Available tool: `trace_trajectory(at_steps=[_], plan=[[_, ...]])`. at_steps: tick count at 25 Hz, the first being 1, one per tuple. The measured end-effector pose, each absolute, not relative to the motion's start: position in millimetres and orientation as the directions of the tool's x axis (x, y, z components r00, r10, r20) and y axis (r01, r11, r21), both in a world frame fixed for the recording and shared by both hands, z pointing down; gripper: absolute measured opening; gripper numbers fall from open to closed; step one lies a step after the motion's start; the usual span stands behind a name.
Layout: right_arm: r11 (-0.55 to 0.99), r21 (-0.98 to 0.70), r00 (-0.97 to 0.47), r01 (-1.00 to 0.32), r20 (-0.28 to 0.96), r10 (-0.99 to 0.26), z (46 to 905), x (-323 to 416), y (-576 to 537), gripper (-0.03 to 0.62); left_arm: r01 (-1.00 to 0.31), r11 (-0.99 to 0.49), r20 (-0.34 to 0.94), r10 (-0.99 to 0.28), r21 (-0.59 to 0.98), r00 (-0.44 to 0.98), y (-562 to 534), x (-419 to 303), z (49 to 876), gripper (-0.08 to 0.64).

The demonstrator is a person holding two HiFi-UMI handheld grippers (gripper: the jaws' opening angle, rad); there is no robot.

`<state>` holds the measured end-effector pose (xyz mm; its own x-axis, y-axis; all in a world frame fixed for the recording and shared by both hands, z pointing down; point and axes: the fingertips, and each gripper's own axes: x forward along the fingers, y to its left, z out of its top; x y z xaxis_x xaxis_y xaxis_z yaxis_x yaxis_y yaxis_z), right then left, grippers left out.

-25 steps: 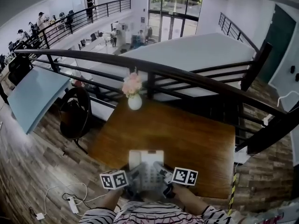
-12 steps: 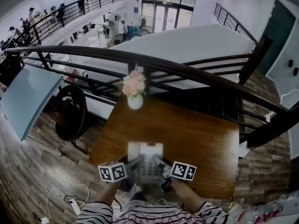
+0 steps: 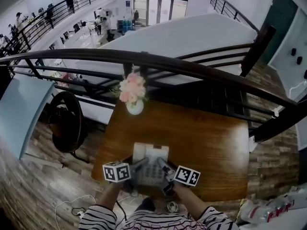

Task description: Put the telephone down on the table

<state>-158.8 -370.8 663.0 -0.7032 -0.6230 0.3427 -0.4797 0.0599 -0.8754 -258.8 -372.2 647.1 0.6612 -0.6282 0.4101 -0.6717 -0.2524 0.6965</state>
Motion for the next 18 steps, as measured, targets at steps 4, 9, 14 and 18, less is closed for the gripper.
trace_trajectory(at_steps=[4,9,14,18], plan=[[0.040,-0.871,-0.671,-0.489,0.346,-0.656,676.0,-161.1,-396.2,0.256,-0.656,-0.282,0.407,-0.597,0.700,0.691,-401.9,-260.7,660.0,0.379],[0.008,-0.872,-0.636,-0.490,0.351,-0.687,695.9,-159.4,-424.9,0.256,-0.647,-0.309,0.417,-0.559,0.697,0.716,-435.8,-259.2,679.4,0.379],[-0.010,-0.866,-0.615,-0.500,0.364,-0.700,712.8,-157.1,-448.4,0.258,-0.640,-0.319,0.421,-0.539,0.699,0.729,-462.1,-257.0,696.6,0.379],[-0.015,-0.857,-0.598,-0.514,0.372,-0.710,722.2,-156.0,-461.9,0.258,-0.632,-0.328,0.417,-0.531,0.702,0.738,-477.2,-255.1,707.2,0.379]])
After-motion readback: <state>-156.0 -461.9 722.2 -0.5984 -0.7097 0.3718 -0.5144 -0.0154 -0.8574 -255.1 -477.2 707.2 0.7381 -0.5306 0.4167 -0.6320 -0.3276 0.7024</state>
